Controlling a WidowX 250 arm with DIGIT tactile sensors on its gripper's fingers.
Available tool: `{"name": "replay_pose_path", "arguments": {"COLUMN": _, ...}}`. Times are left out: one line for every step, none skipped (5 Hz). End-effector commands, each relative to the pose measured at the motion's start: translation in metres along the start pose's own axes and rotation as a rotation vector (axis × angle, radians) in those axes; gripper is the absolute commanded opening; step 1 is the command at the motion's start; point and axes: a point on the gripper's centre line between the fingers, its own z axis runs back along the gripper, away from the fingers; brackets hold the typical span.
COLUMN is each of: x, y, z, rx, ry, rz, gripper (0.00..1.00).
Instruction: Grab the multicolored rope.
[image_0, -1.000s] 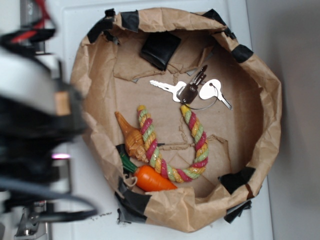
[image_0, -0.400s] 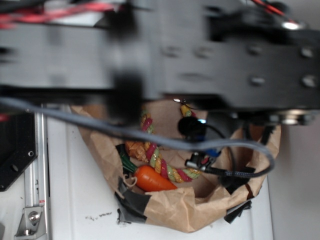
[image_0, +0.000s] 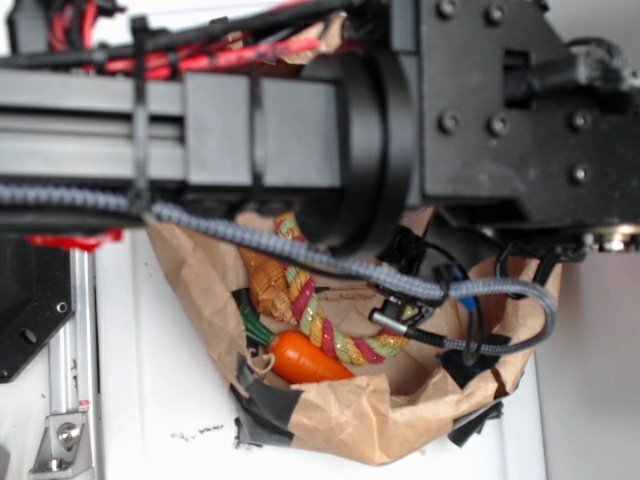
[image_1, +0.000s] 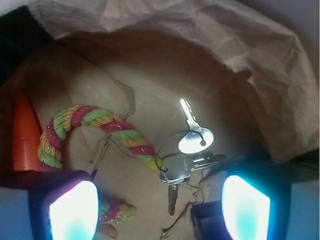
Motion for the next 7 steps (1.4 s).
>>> {"name": "replay_pose_path", "arguments": {"x": 0.004, "y": 0.001, "z": 0.017, "rx": 0.033, "ry": -0.065, "rz": 0.021, "gripper": 1.00}}
{"name": "replay_pose_path", "arguments": {"x": -0.001, "y": -0.010, "z": -0.024, "rx": 0.089, "ry": -0.163, "rz": -0.206, "gripper": 1.00}}
{"name": "replay_pose_path", "arguments": {"x": -0.006, "y": -0.020, "z": -0.035, "rx": 0.027, "ry": -0.216, "rz": -0.319, "gripper": 1.00}}
{"name": "replay_pose_path", "arguments": {"x": -0.012, "y": -0.032, "z": -0.043, "rx": 0.014, "ry": -0.220, "rz": -0.432, "gripper": 1.00}}
{"name": "replay_pose_path", "arguments": {"x": 0.000, "y": -0.042, "z": -0.064, "rx": 0.053, "ry": -0.173, "rz": -0.478, "gripper": 1.00}}
{"name": "replay_pose_path", "arguments": {"x": 0.019, "y": -0.051, "z": -0.091, "rx": 0.068, "ry": -0.159, "rz": -0.508, "gripper": 1.00}}
{"name": "replay_pose_path", "arguments": {"x": 0.032, "y": -0.060, "z": -0.097, "rx": 0.096, "ry": -0.150, "rz": -0.529, "gripper": 1.00}}
